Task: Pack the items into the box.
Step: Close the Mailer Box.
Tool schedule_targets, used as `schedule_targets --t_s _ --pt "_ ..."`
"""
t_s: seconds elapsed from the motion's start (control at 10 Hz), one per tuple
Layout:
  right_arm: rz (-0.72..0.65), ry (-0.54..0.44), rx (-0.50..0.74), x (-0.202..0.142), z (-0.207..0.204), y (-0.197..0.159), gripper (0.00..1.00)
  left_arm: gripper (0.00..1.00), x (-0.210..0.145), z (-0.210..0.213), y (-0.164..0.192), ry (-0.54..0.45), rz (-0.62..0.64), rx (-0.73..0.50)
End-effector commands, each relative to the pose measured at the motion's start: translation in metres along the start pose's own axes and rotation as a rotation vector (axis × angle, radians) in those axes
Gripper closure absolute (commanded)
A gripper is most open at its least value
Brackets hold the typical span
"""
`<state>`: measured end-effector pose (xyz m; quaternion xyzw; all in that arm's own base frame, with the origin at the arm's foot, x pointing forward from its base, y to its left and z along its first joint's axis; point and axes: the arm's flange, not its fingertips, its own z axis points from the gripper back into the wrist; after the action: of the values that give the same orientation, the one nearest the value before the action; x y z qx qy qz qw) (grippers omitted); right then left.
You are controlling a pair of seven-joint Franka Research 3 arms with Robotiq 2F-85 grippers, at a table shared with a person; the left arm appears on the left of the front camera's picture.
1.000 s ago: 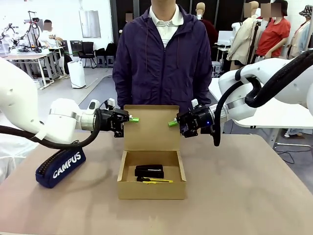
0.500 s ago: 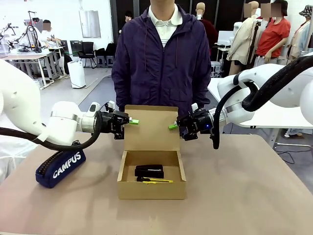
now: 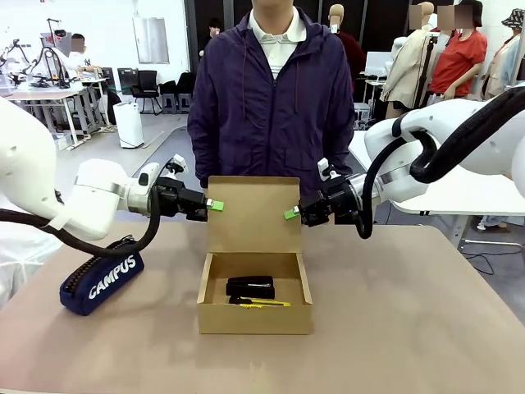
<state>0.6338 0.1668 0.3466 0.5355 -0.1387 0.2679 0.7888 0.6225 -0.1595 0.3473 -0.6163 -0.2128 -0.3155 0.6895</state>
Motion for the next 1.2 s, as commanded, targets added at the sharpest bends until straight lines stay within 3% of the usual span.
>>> schedule_targets --t_s 0.0,0.1,0.2,0.5,0.9,1.1 --pt "0.250 -0.090 -0.030 -0.021 0.004 0.022 0.37 0.37 -0.025 0.003 -0.006 0.027 -0.165 -0.019" --pt "0.367 -0.146 -0.021 -0.024 0.004 0.031 0.37 0.37 -0.031 0.000 -0.004 0.035 -0.219 -0.017" --pt "0.410 -0.163 -0.015 -0.030 0.002 0.036 0.37 0.37 -0.035 -0.003 -0.004 0.051 -0.273 -0.024" --pt "0.519 -0.227 -0.051 -0.051 -0.003 0.043 0.37 0.37 -0.059 -0.010 -0.027 0.038 -0.600 -0.074" --pt "0.644 -0.300 -0.067 -0.088 -0.001 0.045 0.37 0.37 -0.087 -0.015 -0.041 -0.008 -0.866 -0.093" --pt "0.707 -0.259 -0.007 -0.104 -0.004 0.042 0.37 0.37 -0.092 -0.015 -0.037 -0.051 -0.955 -0.077"
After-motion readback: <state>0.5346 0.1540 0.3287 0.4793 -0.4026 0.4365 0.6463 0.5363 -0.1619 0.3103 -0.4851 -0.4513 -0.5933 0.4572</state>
